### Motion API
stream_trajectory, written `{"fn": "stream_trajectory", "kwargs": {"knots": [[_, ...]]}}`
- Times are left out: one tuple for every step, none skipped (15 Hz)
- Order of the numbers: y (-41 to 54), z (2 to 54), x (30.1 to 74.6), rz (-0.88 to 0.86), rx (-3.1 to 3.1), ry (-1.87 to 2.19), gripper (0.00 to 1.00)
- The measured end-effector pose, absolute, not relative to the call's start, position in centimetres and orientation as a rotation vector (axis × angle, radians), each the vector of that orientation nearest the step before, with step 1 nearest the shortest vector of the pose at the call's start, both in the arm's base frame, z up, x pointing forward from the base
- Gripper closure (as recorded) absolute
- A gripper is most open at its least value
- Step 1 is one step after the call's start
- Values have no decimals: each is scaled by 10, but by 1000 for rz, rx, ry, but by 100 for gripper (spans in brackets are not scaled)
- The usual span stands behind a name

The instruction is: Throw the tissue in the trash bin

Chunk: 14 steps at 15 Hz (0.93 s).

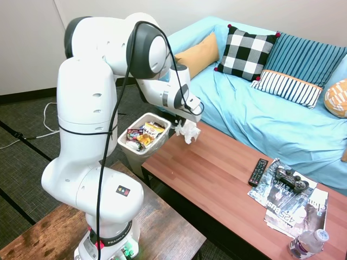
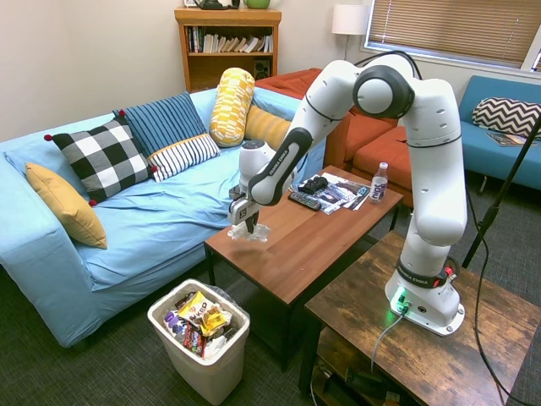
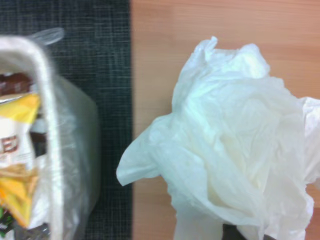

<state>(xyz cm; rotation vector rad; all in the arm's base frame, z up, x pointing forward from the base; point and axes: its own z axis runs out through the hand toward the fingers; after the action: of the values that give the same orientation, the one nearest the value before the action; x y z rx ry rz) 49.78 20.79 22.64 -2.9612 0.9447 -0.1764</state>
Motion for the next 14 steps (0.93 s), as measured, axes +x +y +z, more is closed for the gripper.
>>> {"fn": "stream_trajectory", "kwargs": {"knots": [[228,232,485,-183,-2980,903,100],[249,235,473,-190,-3003,860,100],[269,235,461,-196,-3024,816,100],[291,236,450,-202,-3046,771,100],[312,235,442,-213,-3069,724,100],[335,233,435,-224,-3091,683,100],[357,227,432,-227,-3112,648,100],[374,218,433,-223,-3133,617,100],[390,207,434,-216,-3152,590,100],[406,194,436,-207,-3171,561,100],[420,178,436,-207,-3195,524,100],[430,158,436,-208,-3220,493,100],[438,137,436,-202,-3240,471,100],[443,118,436,-196,-3257,461,0]]}}
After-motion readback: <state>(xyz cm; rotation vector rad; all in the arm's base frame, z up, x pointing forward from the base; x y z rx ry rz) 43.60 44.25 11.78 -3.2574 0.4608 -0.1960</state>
